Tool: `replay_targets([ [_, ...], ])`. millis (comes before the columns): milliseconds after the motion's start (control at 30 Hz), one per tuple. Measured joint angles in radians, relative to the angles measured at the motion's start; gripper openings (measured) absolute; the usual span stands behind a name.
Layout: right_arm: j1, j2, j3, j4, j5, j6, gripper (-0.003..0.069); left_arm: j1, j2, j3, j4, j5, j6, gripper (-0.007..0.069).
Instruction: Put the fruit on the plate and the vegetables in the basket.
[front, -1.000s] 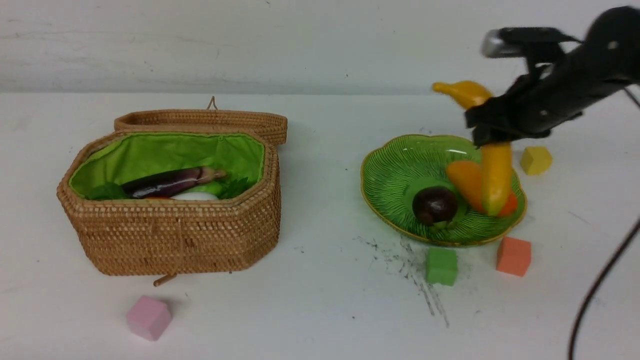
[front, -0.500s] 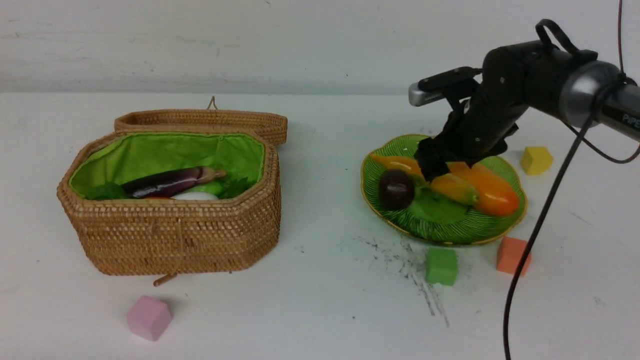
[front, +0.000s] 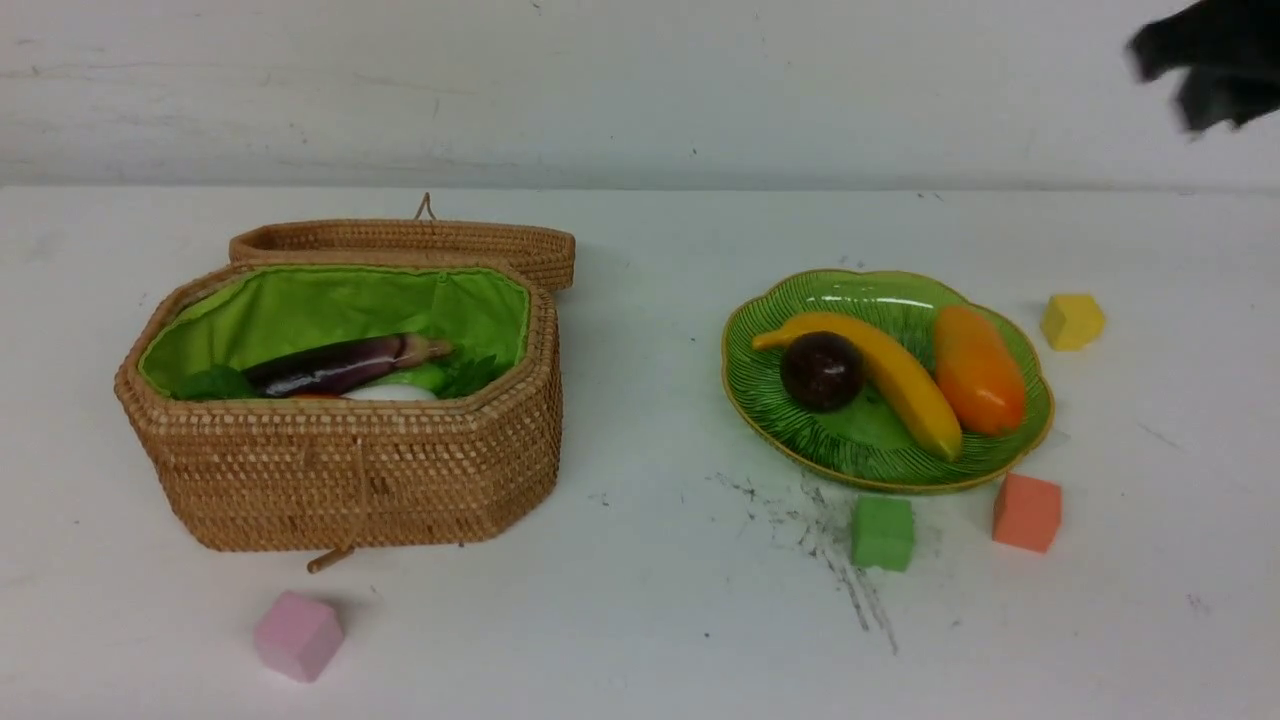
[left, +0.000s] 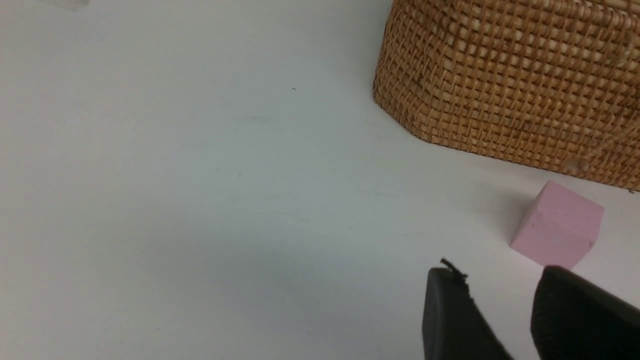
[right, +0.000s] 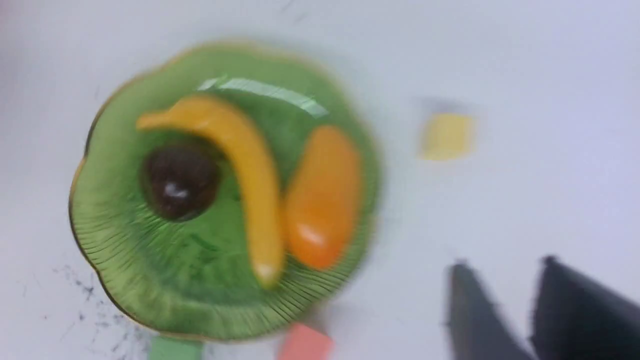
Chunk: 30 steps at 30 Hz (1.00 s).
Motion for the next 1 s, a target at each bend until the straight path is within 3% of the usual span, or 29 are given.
replay_targets([
  [100,-0.067,-0.214,0.212,0.051,-0.022,0.001,-0.0008,0.000,0.000,0.000,0.000,0.000,0.000,0.0239],
  [233,-0.092,-0.456,0.575,0.152,-0.161,-0.018,-0.0008,0.000,0.000,0.000,0.000,0.000,0.000,0.0239],
  [300,-0.095,-0.593,0.833,0.247,-0.276,-0.095,-0.0008,0.000,0.000,0.000,0.000,0.000,0.000,0.0239],
  [400,-0.097,-0.739,1.054,0.329,-0.407,-0.153,-0.0008,0.000,0.000,0.000,0.000,0.000,0.000,0.0239],
  [600,-0.090,-0.943,1.234,0.388,-0.569,-0.169,-0.0008,0.000,0.000,0.000,0.000,0.000,0.000,0.0239],
  [867,-0.065,-1.168,1.270,0.387,-0.513,-0.169,-0.0008,0.000,0.000,0.000,0.000,0.000,0.000,0.0239],
  [1000,-0.065,-1.219,1.272,0.300,-0.480,-0.169,-0.0006,0.000,0.000,0.000,0.000,0.000,0.000,0.0239],
])
